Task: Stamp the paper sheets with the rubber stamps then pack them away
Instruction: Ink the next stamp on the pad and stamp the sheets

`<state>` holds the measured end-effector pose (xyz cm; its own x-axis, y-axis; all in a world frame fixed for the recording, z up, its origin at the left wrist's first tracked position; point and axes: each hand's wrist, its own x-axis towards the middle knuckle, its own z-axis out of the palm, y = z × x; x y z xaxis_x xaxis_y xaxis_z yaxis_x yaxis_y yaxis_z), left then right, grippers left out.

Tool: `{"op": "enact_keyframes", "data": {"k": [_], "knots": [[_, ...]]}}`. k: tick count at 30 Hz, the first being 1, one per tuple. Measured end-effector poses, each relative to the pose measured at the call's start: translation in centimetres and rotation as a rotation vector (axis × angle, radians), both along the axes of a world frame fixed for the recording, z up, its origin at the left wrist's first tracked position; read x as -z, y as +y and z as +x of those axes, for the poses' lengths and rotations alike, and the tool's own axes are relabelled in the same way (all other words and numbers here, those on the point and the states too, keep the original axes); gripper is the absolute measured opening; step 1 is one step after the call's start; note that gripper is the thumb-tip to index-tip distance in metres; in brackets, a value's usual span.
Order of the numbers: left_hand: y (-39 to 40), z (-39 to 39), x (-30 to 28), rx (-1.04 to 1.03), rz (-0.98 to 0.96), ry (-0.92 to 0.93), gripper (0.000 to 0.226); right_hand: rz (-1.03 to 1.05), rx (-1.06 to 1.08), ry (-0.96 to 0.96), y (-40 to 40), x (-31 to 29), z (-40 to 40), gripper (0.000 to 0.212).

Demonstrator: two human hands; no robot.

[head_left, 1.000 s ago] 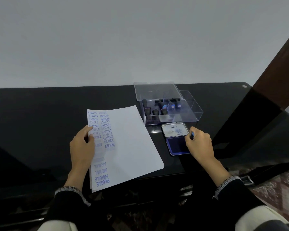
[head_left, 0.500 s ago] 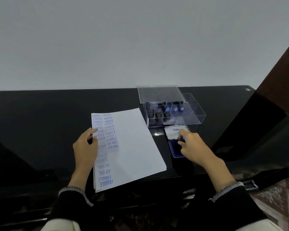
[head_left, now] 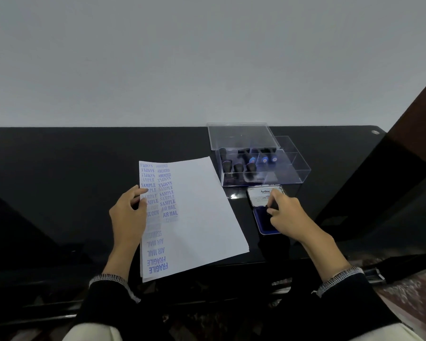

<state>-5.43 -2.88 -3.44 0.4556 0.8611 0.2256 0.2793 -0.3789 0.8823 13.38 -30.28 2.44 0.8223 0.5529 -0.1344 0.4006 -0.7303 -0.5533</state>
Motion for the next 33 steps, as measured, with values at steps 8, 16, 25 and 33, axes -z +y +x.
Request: {"op": "enact_keyframes", "data": {"k": [8,16,25,33], "knots": [[-0.2,-0.1,-0.3,0.018,0.017,-0.004,0.022,0.061,0.040,-0.048,-1.3,-0.2,-1.1,0.018],[-0.3,0.0,-0.3,0.012,0.015,0.014,0.022,-0.092,-0.068,-0.001,-0.8,-0.8,-1.4,0.023],[0.0,-0.1,0.2,-0.003,0.007,0.006,0.021,-0.231,-0.083,0.032,0.5,-1.1,-0.1,0.011],[-0.4,-0.1,-0.1,0.005,0.029,-0.011,0.020,-0.197,-0.067,0.054,0.4,-1.2,0.0,0.013]]}}
